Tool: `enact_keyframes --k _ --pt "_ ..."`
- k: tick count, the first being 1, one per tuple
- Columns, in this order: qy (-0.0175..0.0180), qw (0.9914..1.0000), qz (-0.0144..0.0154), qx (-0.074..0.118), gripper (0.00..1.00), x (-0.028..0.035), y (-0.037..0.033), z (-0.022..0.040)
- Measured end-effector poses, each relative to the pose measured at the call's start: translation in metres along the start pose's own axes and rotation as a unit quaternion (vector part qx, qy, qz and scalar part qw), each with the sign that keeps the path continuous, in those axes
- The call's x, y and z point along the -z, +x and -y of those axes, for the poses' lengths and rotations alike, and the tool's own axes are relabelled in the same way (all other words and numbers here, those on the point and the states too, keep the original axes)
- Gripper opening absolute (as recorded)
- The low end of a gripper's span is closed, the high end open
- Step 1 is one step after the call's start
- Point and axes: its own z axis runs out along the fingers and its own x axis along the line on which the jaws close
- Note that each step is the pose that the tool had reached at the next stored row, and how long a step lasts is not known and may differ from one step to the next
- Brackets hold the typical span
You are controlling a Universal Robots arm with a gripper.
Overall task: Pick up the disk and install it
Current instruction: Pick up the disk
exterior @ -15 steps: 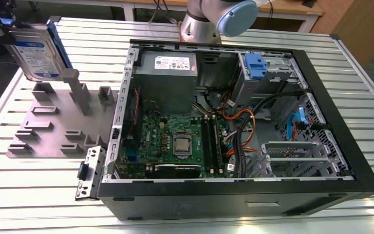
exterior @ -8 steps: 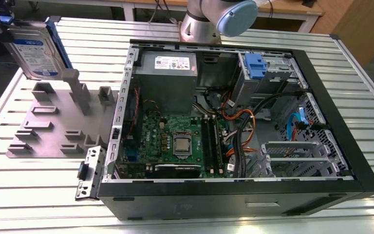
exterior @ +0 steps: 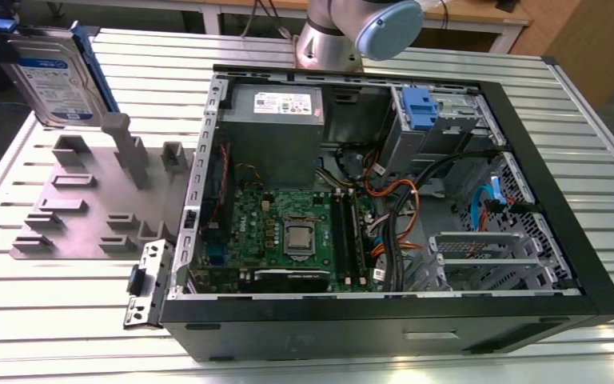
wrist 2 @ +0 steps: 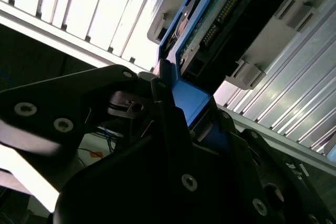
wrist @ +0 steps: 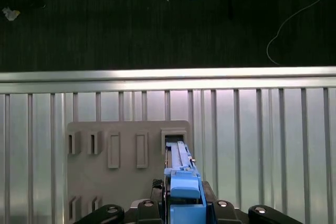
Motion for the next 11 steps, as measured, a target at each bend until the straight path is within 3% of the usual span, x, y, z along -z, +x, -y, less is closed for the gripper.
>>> enact_keyframes --k 11 --pt "0.0001 1.00000 0.0000 0.000 0.37 0.0109 -0.0001 -0.0001"
